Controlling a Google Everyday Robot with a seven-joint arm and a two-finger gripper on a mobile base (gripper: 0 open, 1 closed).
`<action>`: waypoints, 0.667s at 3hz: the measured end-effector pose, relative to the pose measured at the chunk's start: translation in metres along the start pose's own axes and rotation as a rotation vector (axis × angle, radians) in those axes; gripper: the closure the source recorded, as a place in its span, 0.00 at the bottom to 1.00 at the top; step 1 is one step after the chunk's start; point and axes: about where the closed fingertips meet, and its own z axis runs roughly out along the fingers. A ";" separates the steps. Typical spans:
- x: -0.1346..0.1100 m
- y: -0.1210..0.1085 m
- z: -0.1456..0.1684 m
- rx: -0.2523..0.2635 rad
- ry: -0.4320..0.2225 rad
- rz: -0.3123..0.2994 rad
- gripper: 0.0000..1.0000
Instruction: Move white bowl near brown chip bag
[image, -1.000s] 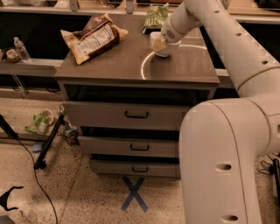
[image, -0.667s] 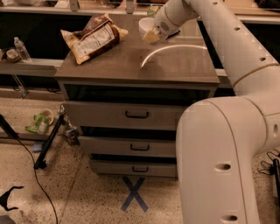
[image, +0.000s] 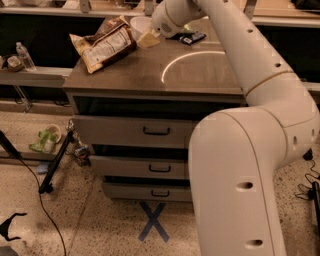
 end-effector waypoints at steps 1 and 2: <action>-0.009 0.015 0.028 -0.038 -0.016 -0.041 1.00; -0.005 0.029 0.056 -0.057 0.008 -0.057 0.82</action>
Offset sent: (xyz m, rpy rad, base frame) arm -0.0120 0.0652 -0.0719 -0.0711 0.0061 0.0799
